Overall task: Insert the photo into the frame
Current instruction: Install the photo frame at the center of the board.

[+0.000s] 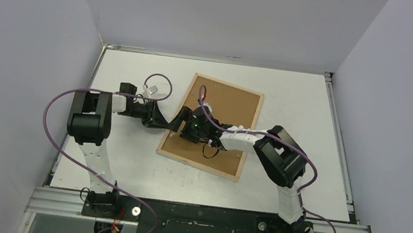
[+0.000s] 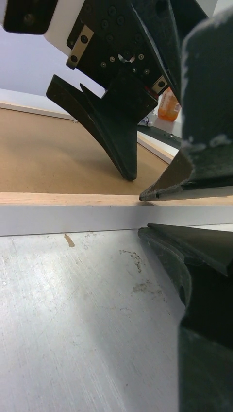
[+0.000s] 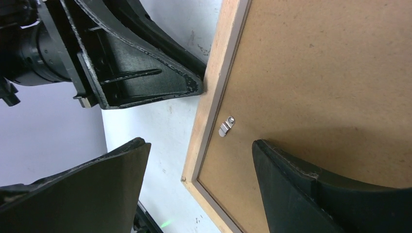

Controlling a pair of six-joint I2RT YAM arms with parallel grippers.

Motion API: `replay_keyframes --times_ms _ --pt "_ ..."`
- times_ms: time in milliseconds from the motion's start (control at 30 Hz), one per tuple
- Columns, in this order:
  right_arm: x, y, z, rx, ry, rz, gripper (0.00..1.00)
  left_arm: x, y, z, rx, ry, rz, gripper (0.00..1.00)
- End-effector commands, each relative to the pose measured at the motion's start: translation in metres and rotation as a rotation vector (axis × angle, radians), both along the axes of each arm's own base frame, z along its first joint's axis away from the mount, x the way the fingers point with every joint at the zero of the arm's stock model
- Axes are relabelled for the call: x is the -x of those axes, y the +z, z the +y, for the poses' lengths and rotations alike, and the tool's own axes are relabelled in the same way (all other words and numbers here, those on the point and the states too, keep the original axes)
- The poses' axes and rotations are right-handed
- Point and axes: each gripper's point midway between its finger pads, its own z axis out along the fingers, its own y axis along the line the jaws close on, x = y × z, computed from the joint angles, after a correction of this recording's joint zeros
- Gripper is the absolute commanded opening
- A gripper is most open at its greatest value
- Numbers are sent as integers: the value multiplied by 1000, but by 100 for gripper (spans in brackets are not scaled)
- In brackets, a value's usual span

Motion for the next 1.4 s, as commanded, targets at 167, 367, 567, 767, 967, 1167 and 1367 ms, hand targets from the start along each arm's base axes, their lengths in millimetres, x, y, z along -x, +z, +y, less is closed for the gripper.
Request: replay_keyframes --times_ms 167,367,567,767,967,1167,1367 --pt "-12 18 27 -104 39 -43 79 -13 1 -5 -6 -14 -31 22" --pt "-10 11 32 -111 53 -14 79 -14 0 -4 -19 -14 -30 21" --pt "-10 8 34 -113 58 -3 79 -14 -1 -3 -24 -15 -32 20" --pt "-8 12 41 -149 69 10 78 -14 -1 -4 -22 -15 -34 19" --pt "-7 15 46 -172 84 8 77 -14 -1 -4 -22 -15 -35 18" --pt "-9 17 50 -176 98 -7 77 -14 -1 -4 -21 -16 -36 17" --pt "-17 20 47 -163 89 -29 77 -12 -1 -4 -18 -19 -32 16"
